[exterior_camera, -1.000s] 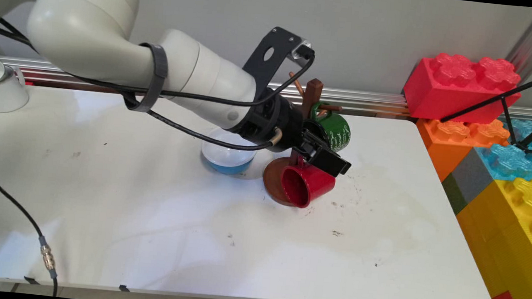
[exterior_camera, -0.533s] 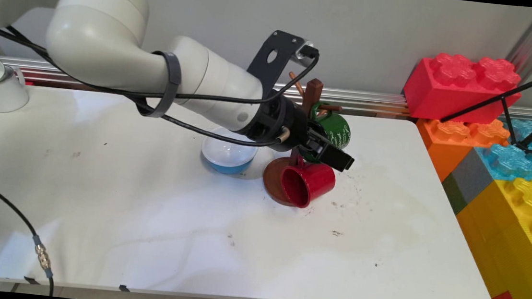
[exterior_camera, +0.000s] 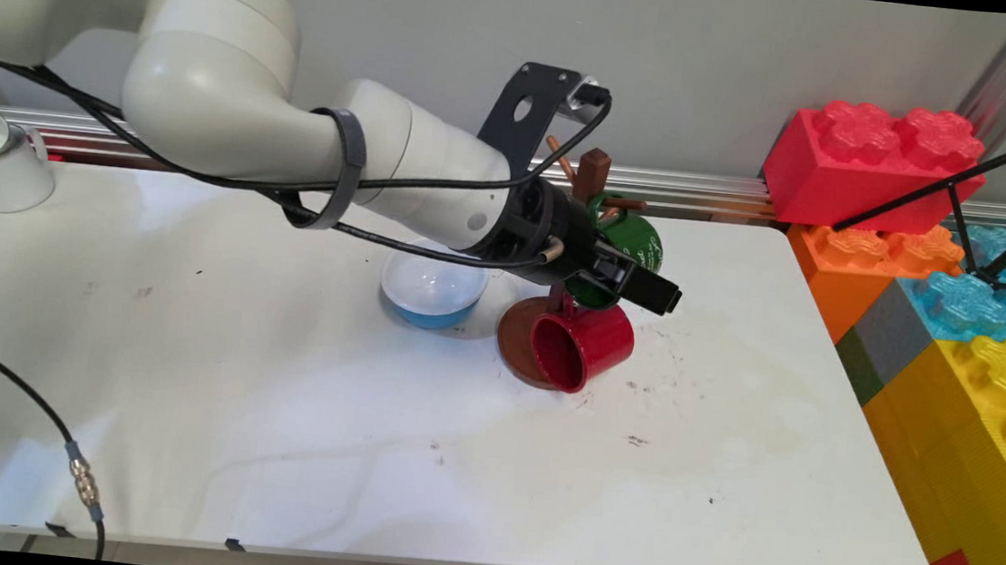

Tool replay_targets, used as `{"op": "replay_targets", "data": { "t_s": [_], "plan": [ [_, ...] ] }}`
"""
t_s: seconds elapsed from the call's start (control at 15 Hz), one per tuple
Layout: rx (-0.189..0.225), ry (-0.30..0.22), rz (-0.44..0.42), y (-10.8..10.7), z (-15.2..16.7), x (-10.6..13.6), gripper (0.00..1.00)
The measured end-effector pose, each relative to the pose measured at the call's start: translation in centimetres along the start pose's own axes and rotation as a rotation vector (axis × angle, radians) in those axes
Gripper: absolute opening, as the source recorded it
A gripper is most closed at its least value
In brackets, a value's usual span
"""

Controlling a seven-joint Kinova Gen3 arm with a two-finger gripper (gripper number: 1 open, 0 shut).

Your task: Pick up the green mug from the rack

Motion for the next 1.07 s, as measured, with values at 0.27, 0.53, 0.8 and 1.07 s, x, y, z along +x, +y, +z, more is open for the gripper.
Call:
{"op": "replay_targets", "data": {
  "t_s": [0.27, 0.53, 0.8, 1.07],
  "plan": [
    [0.004, 0.007, -0.024, -0.13, 0.36, -0.06, 1.00],
    [0.009, 0.011, -0.046, -0.18, 0.53, -0.22, 1.00],
    [0.015, 0.020, -0.068, -0.34, 0.71, -0.31, 1.00],
    [0.019, 0.026, -0.081, -0.48, 0.87, -0.38, 0.00]
  ]
}}
